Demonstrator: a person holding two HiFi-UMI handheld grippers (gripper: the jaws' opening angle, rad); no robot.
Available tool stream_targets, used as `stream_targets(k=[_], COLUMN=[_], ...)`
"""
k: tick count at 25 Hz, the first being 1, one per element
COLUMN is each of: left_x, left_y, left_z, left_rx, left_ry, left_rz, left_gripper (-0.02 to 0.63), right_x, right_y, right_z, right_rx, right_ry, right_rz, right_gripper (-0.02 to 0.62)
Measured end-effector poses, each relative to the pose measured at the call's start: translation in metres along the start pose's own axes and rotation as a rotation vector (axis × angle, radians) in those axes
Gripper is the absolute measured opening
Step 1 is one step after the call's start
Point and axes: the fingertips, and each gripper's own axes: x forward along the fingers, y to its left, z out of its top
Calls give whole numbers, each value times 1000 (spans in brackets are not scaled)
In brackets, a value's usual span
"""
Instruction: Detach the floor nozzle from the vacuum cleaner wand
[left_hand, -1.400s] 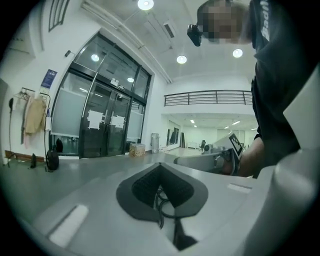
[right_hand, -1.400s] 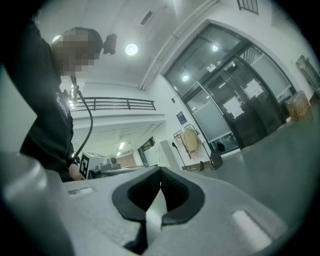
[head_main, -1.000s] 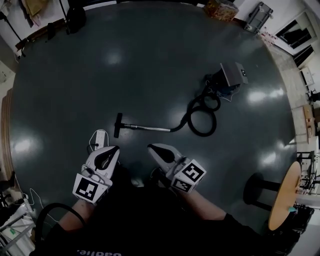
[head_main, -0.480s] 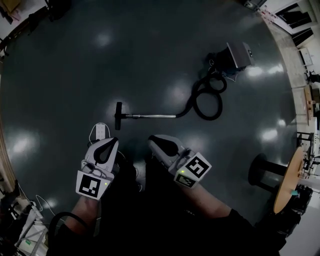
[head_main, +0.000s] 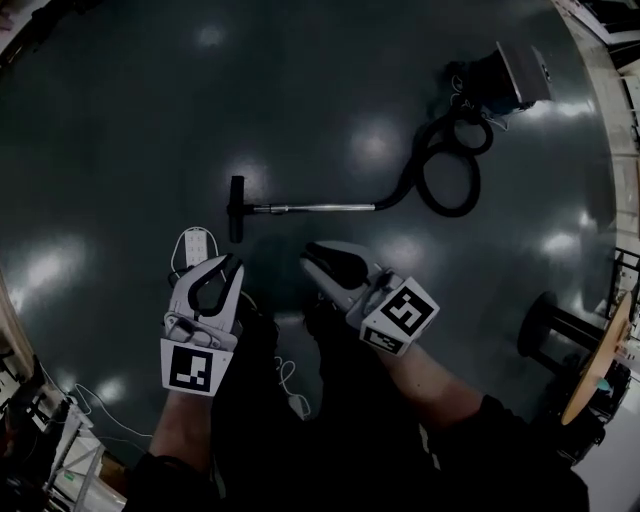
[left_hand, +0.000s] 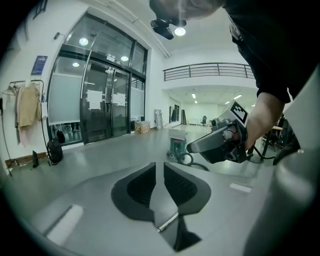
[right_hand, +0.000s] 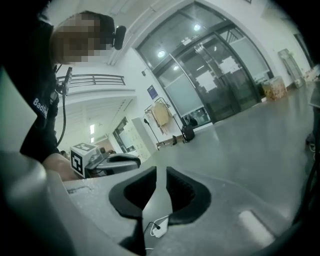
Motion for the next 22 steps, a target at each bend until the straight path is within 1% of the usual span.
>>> stream_targets(k=[4, 8, 11, 15, 18, 20, 22], left_x=[36, 70, 94, 125, 149, 163, 179], left_y=[2, 0, 0, 5, 6, 3, 1], left_z=[-56, -108, -142, -188, -228, -265, -305], left_rx=[31, 51, 87, 154, 200, 224, 272], left_ry=[29, 47, 50, 55, 83, 127, 180], left_rz=[-4, -22, -47, -81, -129, -180, -239], left_gripper=[69, 81, 94, 108, 125, 135, 154], right_x=[24, 47, 65, 91, 109, 121, 135], right_y=[-37, -68, -94, -129, -153, -167, -183], right_z=[-50, -101, -139, -187, -226, -253, -277], right_rx=[-19, -75, -116, -131, -156, -195, -232], right_ry=[17, 42, 63, 90, 145, 203, 265], right_rz=[17, 58, 75, 80, 96, 123, 147], right_gripper=[64, 80, 91, 118, 145, 165, 188])
